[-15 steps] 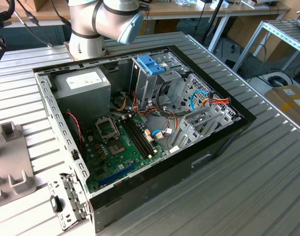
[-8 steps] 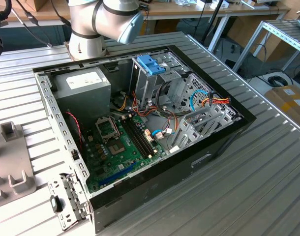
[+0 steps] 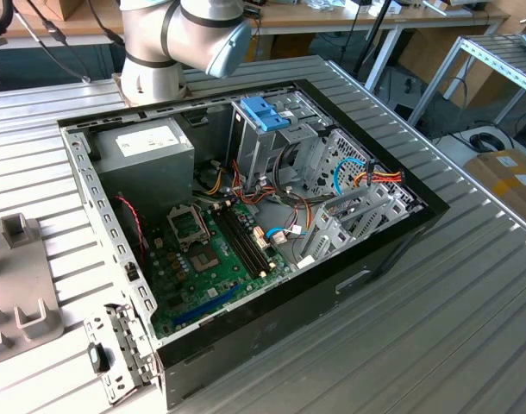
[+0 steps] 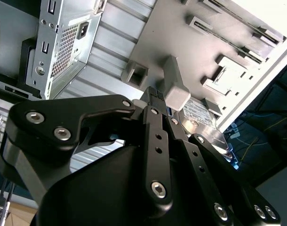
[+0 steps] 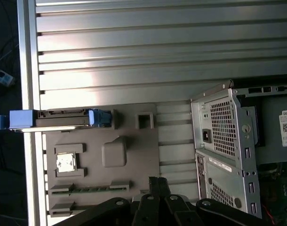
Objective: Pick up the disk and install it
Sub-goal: 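Reach for the disk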
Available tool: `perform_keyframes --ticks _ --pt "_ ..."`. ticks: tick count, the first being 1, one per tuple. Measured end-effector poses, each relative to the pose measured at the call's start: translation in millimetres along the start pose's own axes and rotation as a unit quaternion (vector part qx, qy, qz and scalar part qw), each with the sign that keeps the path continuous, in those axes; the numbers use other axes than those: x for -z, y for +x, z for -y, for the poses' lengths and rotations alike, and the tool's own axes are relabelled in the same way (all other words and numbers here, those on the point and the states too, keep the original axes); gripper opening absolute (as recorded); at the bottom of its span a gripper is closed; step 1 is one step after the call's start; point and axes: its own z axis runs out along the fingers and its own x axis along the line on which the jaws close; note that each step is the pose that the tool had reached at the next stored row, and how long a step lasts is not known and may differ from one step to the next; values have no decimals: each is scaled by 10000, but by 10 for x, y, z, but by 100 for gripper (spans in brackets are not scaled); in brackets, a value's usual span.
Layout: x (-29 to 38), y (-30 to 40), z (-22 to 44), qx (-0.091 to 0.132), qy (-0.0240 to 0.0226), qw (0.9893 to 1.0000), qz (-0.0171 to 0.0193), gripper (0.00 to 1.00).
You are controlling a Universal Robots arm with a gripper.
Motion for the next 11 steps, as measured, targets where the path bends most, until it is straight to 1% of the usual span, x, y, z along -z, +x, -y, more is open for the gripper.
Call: perform_keyframes --ticks 11 --pt "2 56 4 0 0 10000 0 10"
